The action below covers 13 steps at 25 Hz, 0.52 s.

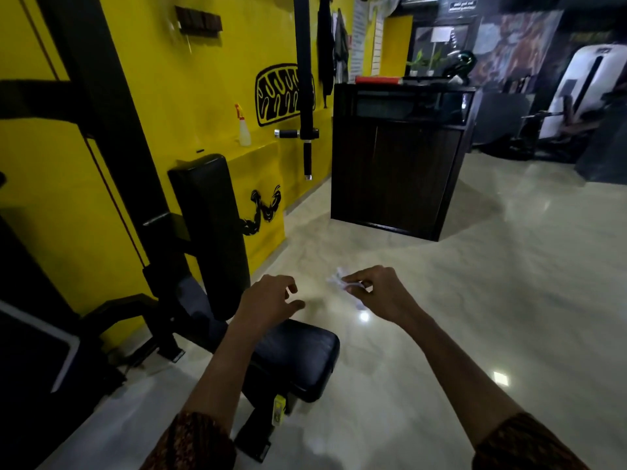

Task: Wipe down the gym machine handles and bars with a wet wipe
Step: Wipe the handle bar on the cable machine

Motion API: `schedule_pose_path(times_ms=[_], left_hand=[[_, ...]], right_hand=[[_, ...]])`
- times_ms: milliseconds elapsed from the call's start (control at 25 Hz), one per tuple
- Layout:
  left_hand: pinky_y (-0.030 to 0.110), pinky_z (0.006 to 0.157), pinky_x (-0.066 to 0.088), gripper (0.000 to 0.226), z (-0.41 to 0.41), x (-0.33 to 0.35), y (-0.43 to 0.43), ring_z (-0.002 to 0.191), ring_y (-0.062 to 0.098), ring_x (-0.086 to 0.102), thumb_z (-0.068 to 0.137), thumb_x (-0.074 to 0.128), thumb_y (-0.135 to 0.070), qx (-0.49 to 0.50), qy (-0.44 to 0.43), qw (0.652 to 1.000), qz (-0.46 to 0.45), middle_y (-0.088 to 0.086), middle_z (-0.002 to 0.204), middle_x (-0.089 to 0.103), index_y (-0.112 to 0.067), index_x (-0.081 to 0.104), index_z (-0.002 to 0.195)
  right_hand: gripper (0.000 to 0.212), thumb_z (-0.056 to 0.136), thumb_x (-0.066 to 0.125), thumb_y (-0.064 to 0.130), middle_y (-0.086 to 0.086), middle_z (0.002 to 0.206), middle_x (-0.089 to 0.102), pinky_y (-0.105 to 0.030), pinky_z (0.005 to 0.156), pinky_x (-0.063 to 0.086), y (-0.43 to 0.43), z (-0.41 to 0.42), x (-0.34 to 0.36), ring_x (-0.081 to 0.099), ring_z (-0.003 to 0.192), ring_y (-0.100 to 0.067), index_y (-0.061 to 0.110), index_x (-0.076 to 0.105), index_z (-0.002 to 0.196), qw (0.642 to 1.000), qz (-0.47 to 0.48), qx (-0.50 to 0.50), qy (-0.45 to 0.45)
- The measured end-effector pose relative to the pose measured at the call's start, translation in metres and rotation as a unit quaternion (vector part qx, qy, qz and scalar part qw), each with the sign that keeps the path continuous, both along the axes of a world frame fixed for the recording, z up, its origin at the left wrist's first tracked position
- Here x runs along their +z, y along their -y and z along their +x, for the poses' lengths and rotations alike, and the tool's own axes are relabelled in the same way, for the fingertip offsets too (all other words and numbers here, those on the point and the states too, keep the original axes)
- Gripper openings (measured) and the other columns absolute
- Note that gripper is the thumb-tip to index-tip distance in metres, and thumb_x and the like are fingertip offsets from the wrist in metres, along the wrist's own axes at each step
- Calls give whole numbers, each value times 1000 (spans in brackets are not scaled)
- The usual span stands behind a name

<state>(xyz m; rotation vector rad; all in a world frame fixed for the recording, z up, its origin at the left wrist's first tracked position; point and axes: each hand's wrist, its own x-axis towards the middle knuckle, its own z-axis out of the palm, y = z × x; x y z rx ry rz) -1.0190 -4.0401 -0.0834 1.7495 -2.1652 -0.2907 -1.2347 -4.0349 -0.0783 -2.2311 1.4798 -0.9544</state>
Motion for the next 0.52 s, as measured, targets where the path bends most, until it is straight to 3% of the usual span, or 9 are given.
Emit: schedule_pose_path(times_ms=[200, 360, 520], left_hand=[[22, 70, 37, 34, -31, -9, 93, 96, 13, 56, 82, 66, -43, 1, 6, 1000, -3, -2, 103, 65, -20, 60, 105], [22, 72, 38, 35, -55, -4, 182, 99, 13, 56, 81, 67, -41, -2, -2, 1000, -21, 0, 103, 66, -18, 61, 106], [23, 70, 41, 37, -76, 15, 275, 95, 14, 59, 82, 66, -42, 4, 14, 1000, -22, 1, 105, 65, -17, 61, 109]], right_hand=[[17, 84, 66, 6, -16, 97, 71, 0, 65, 37, 92, -27, -6, 68, 86, -26, 3, 72, 100, 1000, -20, -19, 7], [19, 86, 65, 13, -13, 98, 72, 0, 62, 33, 178, -45, 2, 63, 84, -17, 4, 72, 102, 999, -11, -30, -7], [22, 86, 65, 15, -13, 99, 72, -3, 63, 35, 267, -60, 13, 64, 88, -19, 5, 70, 105, 998, -16, -50, 23]])
